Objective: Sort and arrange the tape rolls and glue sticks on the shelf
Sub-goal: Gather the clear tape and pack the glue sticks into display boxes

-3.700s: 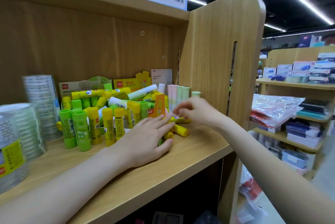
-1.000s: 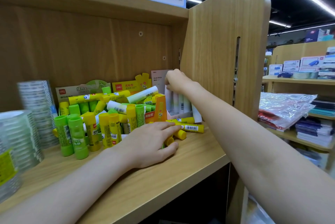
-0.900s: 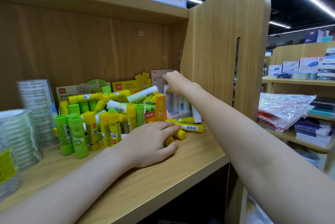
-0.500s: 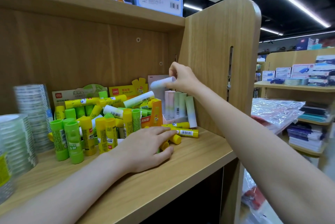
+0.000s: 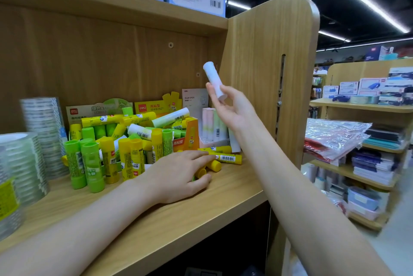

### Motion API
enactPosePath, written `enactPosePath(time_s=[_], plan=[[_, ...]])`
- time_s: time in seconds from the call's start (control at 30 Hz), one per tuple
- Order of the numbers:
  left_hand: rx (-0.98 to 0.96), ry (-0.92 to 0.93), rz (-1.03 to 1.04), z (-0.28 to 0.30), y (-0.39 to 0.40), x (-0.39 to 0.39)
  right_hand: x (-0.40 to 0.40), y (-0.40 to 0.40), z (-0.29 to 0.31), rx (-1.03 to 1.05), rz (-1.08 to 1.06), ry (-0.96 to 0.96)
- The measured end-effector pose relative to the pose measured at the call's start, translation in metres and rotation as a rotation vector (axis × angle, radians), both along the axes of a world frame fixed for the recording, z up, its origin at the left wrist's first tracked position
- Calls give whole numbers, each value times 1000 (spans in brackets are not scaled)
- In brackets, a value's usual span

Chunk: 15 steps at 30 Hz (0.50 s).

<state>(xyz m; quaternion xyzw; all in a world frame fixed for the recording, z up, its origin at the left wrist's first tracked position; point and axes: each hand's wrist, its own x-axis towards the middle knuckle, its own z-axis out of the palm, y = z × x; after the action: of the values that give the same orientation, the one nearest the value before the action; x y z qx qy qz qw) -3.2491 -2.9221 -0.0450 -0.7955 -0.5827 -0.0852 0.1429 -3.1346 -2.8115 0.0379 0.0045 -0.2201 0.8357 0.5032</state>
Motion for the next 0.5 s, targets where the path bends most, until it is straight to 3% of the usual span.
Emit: enactPosePath(time_s=[0.07,0.2,0.33,0.43,0.5], plan=[[-7,-13,-5,0,0,1,5,2,-6,55,90,-9],[-8,-18,2,1,0,1,7,-1,-7,288,54,-272],[-22,-18,6,1,-1,1,5,-2,-5,597,-238,-718],[-24,-20,12,2,-2,2,3,9,-6,869,-639,-1170],[-23,-24,11,3,-2,2,-1,16,-5,1061,-877,-1362]])
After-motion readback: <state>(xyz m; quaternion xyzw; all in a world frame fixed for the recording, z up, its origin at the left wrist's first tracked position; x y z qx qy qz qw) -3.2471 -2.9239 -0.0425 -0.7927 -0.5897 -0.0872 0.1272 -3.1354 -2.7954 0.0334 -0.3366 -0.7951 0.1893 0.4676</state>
